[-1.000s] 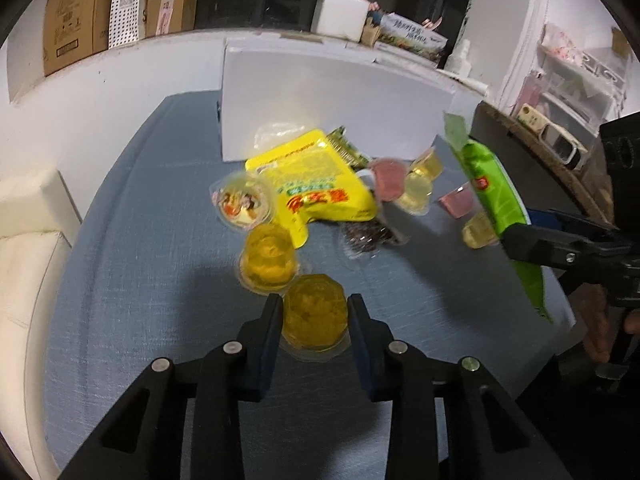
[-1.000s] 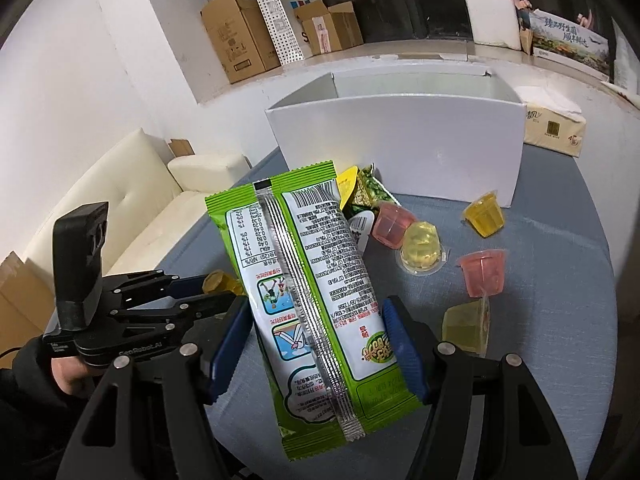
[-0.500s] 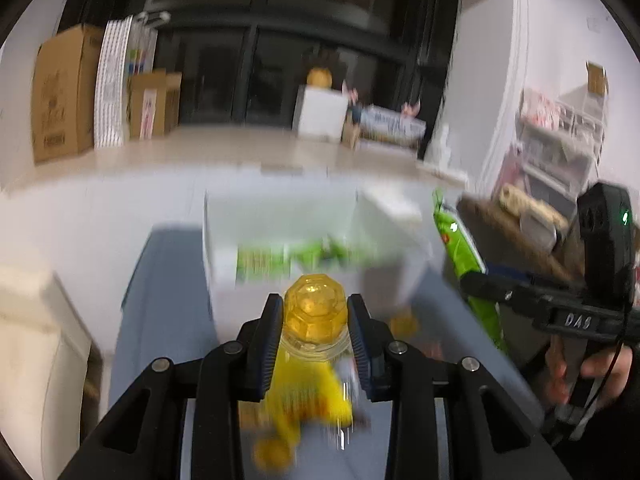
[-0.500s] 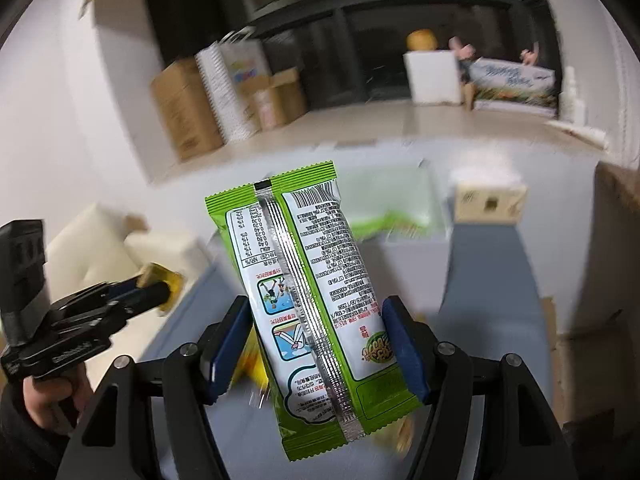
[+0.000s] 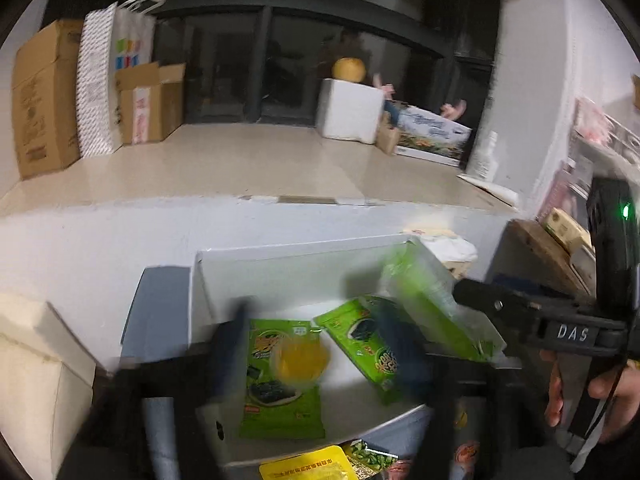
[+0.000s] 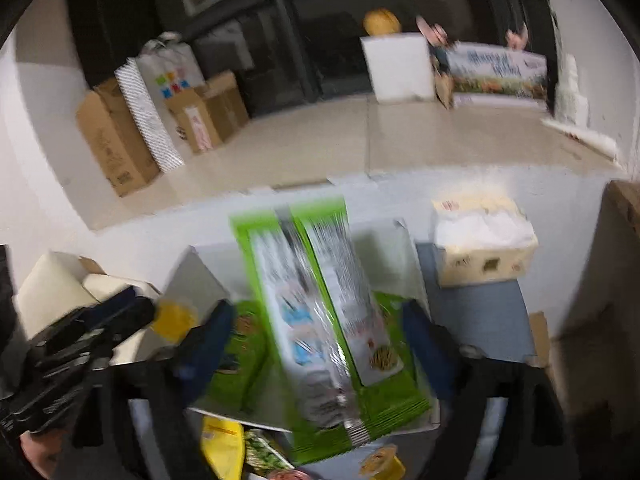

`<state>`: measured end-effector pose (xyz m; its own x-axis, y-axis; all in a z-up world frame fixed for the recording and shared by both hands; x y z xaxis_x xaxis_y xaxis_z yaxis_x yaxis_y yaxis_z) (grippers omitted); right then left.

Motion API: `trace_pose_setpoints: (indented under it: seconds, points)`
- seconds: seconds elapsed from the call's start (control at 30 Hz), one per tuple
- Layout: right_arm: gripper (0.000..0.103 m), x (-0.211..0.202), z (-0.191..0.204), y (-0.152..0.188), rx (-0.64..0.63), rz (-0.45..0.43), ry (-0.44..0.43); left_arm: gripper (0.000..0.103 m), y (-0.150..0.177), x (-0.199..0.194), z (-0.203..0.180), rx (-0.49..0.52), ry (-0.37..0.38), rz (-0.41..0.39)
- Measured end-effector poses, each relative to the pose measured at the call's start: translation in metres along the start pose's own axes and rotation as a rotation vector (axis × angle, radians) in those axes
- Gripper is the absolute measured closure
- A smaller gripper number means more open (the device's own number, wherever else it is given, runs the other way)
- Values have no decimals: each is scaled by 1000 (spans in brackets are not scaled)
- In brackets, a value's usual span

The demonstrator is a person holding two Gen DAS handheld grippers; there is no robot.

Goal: Organize snacks
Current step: 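Place the packet and the yellow jelly cup into the white box, opening both tools, then move both tools back over the jelly cups on the table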

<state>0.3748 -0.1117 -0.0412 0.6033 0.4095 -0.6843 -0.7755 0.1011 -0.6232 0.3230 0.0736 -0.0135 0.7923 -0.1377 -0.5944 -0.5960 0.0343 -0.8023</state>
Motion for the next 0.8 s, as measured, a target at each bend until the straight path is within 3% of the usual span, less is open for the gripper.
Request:
trace_pose_setpoints:
  seconds: [0.17,0.2,0.57,0.67,0.8]
  points:
    - [5,2,-23,3,84,9,2,0,10,1,2,12,0,39]
    - [0,3,-23,4,80,10,1,0,12,1,1,21,-7,42]
    - [0,-38,-3,13,-41,-66,-8,0,17,-21,0,38,-36,47]
    - [0,-69,1,30,-74,-104,-62,0,32,-48,1,31,-50,25]
    - [0,-103,-3,73,-98,-115,-131,0,77,-86,-7,40,-56,20]
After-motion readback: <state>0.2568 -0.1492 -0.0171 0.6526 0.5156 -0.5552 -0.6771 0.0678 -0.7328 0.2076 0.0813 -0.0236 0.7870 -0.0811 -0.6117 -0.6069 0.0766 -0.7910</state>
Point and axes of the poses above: each gripper's, at about its wrist camera, not at the fingertips, and x roughly the way its jaws point, z to its left, y to its underside, the point moved 8 cm from there along x, roughly the way its jaws point, and after that the axes turned 9 degrees about x, right-handed, at the moved point
